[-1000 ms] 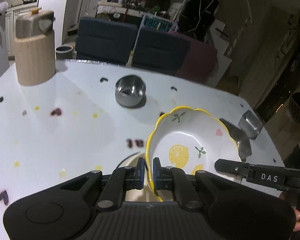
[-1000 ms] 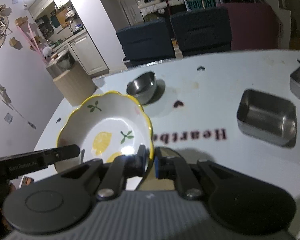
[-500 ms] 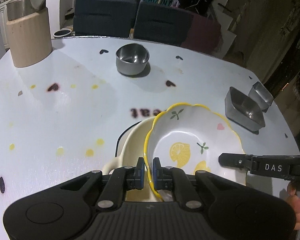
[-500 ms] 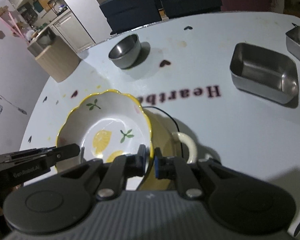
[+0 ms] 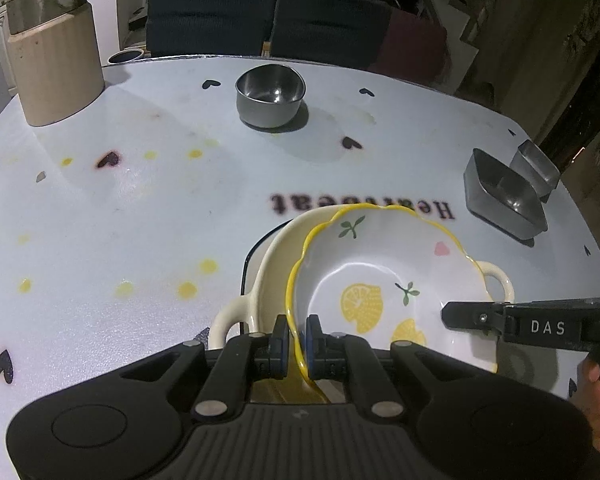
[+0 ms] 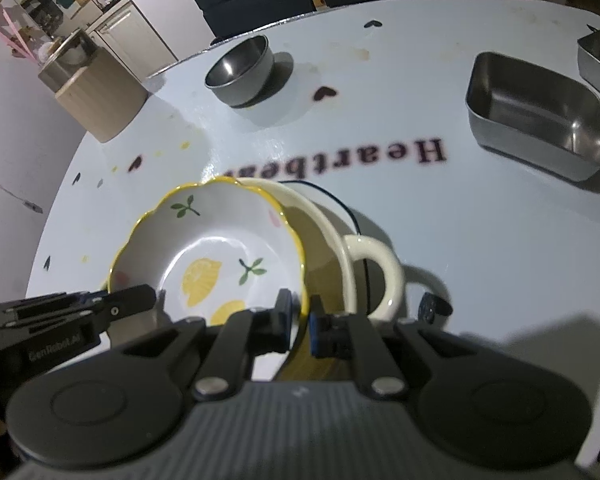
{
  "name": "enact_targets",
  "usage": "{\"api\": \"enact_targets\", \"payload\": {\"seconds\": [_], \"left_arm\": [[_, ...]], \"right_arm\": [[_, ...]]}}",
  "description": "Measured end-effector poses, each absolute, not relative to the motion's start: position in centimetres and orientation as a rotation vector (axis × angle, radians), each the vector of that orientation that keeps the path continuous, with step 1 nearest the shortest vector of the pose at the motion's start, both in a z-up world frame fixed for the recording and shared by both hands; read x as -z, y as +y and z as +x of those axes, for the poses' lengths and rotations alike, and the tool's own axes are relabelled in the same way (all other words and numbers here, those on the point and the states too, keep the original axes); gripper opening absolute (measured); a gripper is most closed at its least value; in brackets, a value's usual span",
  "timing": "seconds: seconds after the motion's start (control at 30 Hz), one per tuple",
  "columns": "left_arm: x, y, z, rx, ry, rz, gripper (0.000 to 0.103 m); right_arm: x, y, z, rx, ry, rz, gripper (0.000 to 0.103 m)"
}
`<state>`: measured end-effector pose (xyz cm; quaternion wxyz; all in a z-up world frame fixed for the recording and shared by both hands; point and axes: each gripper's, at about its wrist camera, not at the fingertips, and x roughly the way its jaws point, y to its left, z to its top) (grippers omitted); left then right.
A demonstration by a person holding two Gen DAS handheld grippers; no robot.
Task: Organize plates and bowls
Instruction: 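Lower the lemon-print bowl into the cream bowl with both tools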
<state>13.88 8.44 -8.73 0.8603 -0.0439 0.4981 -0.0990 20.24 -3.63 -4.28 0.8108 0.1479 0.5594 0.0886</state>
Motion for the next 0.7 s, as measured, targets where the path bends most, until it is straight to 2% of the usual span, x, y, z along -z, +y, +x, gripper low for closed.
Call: {"api": "enact_targets", "payload": {"seconds": [0.7], "left_arm": [[9.4, 8.5, 14.5, 0.216, 1.061, -0.082, 0.009]], "right_arm": [[4.9, -3.3, 21.4, -0.166, 1.235, 0.326, 0.009]]}}
